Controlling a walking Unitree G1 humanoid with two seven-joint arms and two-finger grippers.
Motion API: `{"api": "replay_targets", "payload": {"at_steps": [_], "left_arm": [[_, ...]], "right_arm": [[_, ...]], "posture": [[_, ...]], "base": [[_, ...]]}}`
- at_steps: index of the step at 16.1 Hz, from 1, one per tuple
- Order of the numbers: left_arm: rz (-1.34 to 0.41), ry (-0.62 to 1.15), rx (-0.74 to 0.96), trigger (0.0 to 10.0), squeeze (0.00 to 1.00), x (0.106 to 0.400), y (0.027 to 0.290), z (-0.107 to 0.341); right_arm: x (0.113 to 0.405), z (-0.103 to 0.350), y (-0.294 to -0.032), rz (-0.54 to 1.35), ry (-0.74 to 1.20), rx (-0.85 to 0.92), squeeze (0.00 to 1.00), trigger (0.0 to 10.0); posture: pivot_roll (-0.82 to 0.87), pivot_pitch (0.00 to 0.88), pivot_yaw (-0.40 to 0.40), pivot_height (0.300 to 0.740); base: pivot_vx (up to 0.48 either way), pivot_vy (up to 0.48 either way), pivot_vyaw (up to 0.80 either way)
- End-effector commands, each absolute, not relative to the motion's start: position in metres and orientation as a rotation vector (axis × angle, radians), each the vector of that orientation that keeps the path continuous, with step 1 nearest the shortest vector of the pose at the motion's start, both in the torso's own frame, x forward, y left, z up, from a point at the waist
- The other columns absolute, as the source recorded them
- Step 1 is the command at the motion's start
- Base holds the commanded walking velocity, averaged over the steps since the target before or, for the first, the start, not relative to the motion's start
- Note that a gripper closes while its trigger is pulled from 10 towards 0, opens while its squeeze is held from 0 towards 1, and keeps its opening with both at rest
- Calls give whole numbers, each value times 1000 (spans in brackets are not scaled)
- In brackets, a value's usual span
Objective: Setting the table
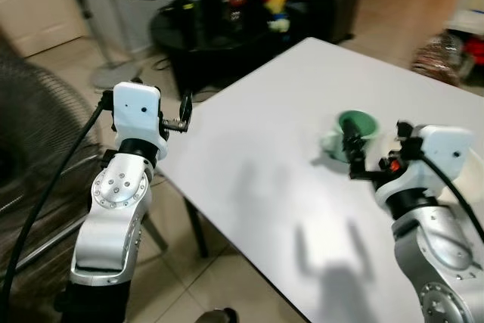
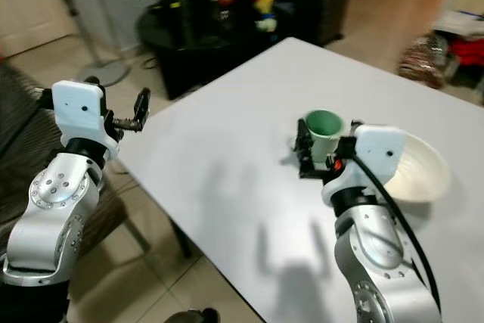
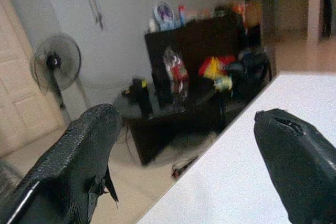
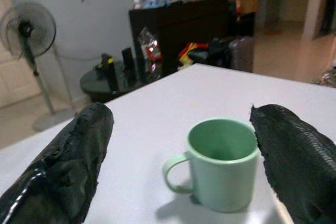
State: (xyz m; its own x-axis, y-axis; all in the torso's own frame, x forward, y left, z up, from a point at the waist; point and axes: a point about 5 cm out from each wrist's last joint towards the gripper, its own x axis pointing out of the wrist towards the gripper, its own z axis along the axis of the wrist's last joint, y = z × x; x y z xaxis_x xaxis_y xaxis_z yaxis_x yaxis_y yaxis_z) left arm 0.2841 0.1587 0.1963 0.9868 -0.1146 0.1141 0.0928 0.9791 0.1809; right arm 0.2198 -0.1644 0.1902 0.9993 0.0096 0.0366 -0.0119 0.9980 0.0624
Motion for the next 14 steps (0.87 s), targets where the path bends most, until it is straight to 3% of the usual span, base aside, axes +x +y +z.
{"api": "replay_targets", "payload": {"at_steps": [1,9,14], "left_arm": [[-193,-84,179,10000,0,283,156,190],[-273,1,104,10000,0,279,147,180],[-204,-1,124,10000,0,282,155,182]], "right_arm": [[220,192,-159,50,-57,53,1000,10000],[221,187,-154,99,-65,48,1000,10000],[224,183,-151,115,-52,57,1000,10000]], "posture": [[11,0,78,740],[19,0,75,740],[33,0,62,740]], "base": [[0,0,800],[0,0,800],[0,0,800]]}}
